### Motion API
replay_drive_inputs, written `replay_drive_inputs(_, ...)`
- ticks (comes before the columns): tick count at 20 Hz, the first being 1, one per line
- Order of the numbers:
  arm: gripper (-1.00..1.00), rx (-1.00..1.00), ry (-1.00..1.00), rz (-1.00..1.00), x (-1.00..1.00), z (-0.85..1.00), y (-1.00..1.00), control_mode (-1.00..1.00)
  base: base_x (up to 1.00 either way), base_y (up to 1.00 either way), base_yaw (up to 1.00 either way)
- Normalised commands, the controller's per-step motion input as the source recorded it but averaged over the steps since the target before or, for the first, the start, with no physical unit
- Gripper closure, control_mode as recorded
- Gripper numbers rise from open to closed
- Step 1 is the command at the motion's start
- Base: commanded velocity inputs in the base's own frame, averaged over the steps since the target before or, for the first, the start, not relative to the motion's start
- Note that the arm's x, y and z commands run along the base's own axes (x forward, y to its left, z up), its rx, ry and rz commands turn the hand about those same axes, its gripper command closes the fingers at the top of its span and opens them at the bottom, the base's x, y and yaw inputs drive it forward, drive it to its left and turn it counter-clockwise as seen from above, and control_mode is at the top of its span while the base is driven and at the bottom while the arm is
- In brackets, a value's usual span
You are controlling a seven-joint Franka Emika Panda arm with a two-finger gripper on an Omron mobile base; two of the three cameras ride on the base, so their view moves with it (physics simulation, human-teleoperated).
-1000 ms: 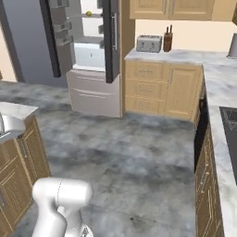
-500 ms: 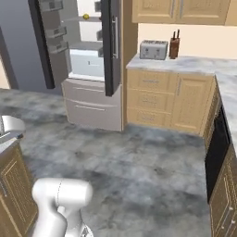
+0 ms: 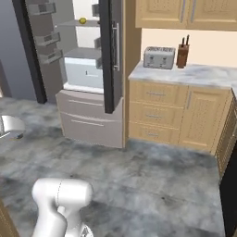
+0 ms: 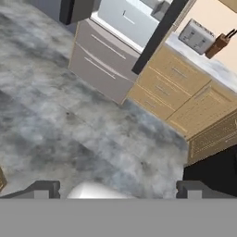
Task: Gather the lemon and mushroom from the fridge and place them on a tray on the dining counter. Then gather the steak and fish from the fridge and place them on the other tray.
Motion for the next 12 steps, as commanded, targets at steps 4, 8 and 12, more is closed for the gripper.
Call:
replay_drive_inputs(4,-1.0,0.0,0.0,0.0,0.0,0.0,0.0,1.0,1.0,0.37,0.0)
replay_drive_inputs(8,-1.0,0.0,0.0,0.0,0.0,0.0,0.0,1.0,1.0,0.33,0.0)
replay_drive_inputs(12,-1.0,0.0,0.0,0.0,0.0,0.0,0.0,1.0,1.0,0.34,0.0)
